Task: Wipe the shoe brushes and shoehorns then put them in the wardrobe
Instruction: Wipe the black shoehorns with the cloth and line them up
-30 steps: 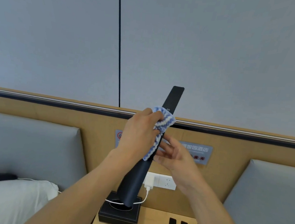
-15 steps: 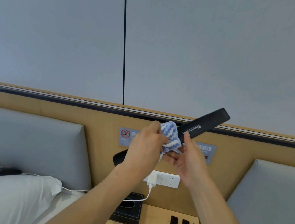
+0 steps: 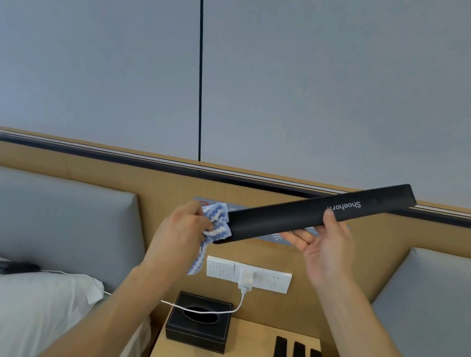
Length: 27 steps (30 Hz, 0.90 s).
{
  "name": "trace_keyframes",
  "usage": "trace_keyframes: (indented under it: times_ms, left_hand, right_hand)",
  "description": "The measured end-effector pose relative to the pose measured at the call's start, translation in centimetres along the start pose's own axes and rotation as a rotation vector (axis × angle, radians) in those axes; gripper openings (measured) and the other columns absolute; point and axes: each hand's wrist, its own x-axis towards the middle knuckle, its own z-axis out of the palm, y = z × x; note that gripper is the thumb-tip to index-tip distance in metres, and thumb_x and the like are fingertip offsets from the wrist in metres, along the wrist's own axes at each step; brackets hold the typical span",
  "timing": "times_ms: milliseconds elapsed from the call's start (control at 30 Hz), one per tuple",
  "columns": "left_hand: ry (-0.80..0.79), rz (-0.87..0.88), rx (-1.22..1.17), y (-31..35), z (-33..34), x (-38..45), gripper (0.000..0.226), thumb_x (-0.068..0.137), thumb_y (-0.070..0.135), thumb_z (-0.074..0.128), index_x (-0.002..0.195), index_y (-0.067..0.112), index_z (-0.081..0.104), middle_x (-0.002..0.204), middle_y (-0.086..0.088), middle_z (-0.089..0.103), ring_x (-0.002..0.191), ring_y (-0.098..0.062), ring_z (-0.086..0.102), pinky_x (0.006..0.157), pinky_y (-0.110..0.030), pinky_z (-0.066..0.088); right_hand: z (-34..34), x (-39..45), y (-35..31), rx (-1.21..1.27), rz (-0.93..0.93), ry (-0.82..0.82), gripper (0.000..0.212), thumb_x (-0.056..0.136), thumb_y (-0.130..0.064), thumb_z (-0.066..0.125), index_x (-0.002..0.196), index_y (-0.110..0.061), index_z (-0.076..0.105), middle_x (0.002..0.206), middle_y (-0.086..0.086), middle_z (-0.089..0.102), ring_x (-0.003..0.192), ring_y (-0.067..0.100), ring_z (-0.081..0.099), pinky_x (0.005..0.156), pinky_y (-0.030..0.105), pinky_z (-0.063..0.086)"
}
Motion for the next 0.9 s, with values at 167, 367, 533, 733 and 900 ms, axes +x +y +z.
trace_keyframes:
  times_ms: [167,367,533,733,900]
  left_hand:
    - [-0.051,-0.046,-0.009,-0.1,-0.3,0.5,0.019,0.093,0.012,0.056,0.106,0.009,0.07,0.103,-0.003,0.059,0.082,-0.013,0.053,0.065,-0.009,0.033]
    - [-0.082,0.092,-0.014,1.8,-0.2,0.8,0.022,0.094,0.013,0.058,0.11,0.016,0.072,0.115,-0.001,0.059,0.095,-0.015,0.058,0.076,-0.018,0.043]
    - [-0.035,0.142,-0.124,4.2,-0.2,2.2,0.022,0.089,0.015,0.067,0.11,0.016,0.073,0.107,0.0,0.061,0.089,-0.015,0.056,0.072,-0.019,0.039]
    - [-0.051,0.035,-0.443,4.1,-1.0,3.3,0.023,0.08,0.015,0.076,0.103,0.02,0.076,0.094,0.012,0.065,0.081,0.001,0.056,0.066,-0.009,0.035]
    - [-0.121,-0.041,-0.738,3.6,-0.8,3.5,0.024,0.076,0.012,0.08,0.097,0.023,0.076,0.085,0.013,0.072,0.075,0.006,0.063,0.064,-0.006,0.043]
  right_hand:
    - [0.8,-0.2,-0.2,-0.034,-0.014,-0.028,0.033,0.105,-0.023,0.046,0.134,-0.01,0.053,0.118,0.016,0.07,0.093,0.034,0.074,0.068,0.047,0.062]
    - [2.0,-1.2,0.5,-0.103,0.01,-0.062,0.024,0.105,-0.026,0.046,0.124,-0.015,0.056,0.112,0.012,0.072,0.091,0.032,0.075,0.066,0.043,0.062]
    - [2.6,-2.4,2.2,-0.174,0.085,-0.152,0.026,0.105,-0.029,0.044,0.113,-0.01,0.06,0.097,0.013,0.076,0.089,0.033,0.075,0.07,0.044,0.063]
    - [0.9,-2.5,1.2,-0.276,0.137,-0.541,0.026,0.1,-0.012,0.051,0.122,-0.004,0.062,0.118,0.013,0.071,0.108,0.031,0.07,0.083,0.035,0.059]
    - [-0.4,-2.1,0.5,-0.462,-0.02,-0.644,0.029,0.098,0.0,0.054,0.125,-0.006,0.063,0.122,0.011,0.07,0.112,0.03,0.068,0.087,0.035,0.058]
